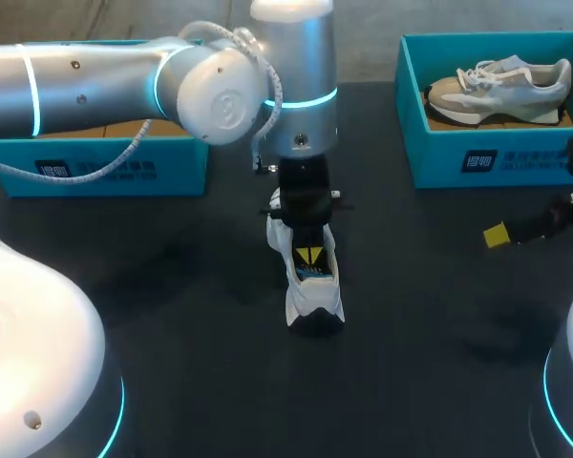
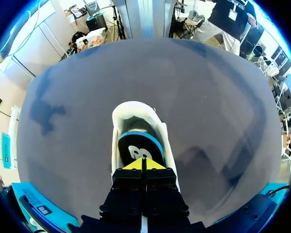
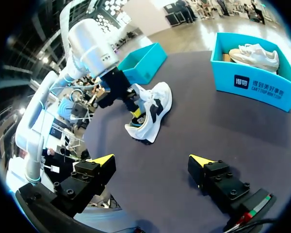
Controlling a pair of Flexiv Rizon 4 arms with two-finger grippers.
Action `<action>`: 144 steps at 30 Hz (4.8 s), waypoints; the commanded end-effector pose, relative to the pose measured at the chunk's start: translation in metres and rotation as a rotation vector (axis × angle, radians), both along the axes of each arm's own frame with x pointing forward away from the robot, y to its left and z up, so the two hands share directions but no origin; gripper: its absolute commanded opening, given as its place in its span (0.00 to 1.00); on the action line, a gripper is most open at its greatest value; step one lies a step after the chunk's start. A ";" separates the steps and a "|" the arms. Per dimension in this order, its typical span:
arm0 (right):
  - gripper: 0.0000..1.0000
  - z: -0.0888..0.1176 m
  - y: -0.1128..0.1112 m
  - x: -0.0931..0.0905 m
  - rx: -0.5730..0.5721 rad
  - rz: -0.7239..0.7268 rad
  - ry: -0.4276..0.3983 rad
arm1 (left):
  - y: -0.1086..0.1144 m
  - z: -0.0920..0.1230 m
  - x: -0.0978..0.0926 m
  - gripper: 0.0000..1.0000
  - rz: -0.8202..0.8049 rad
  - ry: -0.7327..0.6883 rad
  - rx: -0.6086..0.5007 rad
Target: Take the shoe out of the shoebox, open the shoe tongue, remove and reinsert the insole, then place the shoe into the shoebox
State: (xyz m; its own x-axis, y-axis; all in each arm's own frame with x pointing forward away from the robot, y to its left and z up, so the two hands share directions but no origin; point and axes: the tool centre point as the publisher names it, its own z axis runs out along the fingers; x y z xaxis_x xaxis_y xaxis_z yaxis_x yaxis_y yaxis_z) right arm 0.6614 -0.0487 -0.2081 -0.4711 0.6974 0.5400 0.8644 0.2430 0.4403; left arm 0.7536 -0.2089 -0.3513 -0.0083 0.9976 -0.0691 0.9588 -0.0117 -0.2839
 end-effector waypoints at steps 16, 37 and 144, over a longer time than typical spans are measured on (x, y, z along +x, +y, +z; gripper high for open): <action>1.00 -0.001 0.000 -0.002 -0.002 -0.002 -0.001 | -0.001 -0.035 -0.005 0.00 0.033 -0.004 0.010; 1.00 -0.001 0.000 -0.002 -0.002 -0.002 -0.001 | -0.003 -0.021 -0.019 0.00 0.012 0.037 -0.038; 1.00 -0.001 0.000 -0.002 -0.002 -0.002 -0.001 | 0.007 0.002 0.043 0.84 0.044 -0.771 0.040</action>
